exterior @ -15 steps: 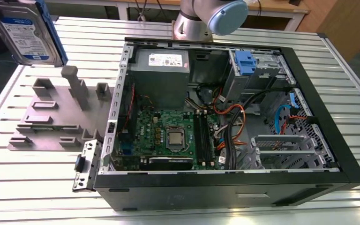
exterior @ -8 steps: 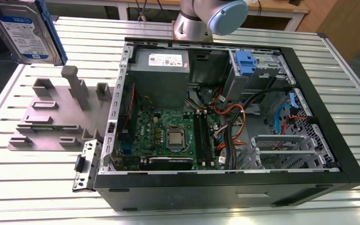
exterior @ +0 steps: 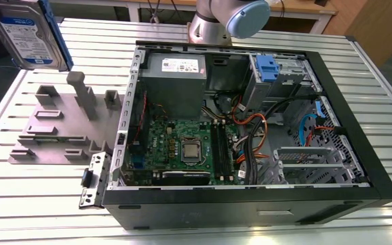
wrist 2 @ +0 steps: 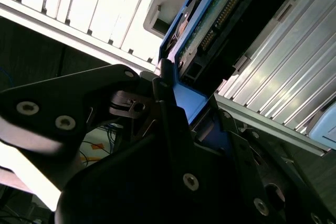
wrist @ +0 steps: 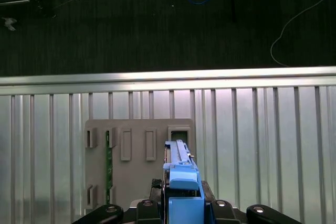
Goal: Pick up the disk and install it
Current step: 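Pick up the disk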
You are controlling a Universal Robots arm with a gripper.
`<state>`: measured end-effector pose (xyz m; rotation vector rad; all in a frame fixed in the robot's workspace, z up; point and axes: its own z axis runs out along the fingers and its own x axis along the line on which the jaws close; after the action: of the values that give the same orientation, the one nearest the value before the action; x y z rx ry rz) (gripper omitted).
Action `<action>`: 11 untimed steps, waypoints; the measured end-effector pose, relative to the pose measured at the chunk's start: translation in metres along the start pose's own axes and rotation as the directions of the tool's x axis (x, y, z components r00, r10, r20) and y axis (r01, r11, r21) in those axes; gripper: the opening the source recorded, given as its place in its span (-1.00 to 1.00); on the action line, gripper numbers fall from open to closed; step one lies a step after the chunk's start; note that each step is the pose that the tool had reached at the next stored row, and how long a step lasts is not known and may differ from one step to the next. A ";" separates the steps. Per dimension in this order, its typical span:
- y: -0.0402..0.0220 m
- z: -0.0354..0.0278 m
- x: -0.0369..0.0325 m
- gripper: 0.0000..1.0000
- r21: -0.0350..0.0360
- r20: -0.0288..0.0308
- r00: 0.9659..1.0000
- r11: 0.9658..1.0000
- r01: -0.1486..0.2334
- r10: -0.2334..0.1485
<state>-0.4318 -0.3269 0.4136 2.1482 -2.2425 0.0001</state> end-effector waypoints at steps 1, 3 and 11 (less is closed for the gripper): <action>0.0000 -0.0001 0.0000 -0.27 0.000 0.000 1.000 1.000 0.000 0.000; 0.0000 -0.0005 0.0000 -0.27 0.000 0.000 1.000 1.000 0.000 0.000; 0.0001 -0.0028 0.0001 -0.27 0.000 0.000 1.000 1.000 0.000 0.000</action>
<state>-0.4317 -0.3269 0.4164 2.1481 -2.2424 0.0002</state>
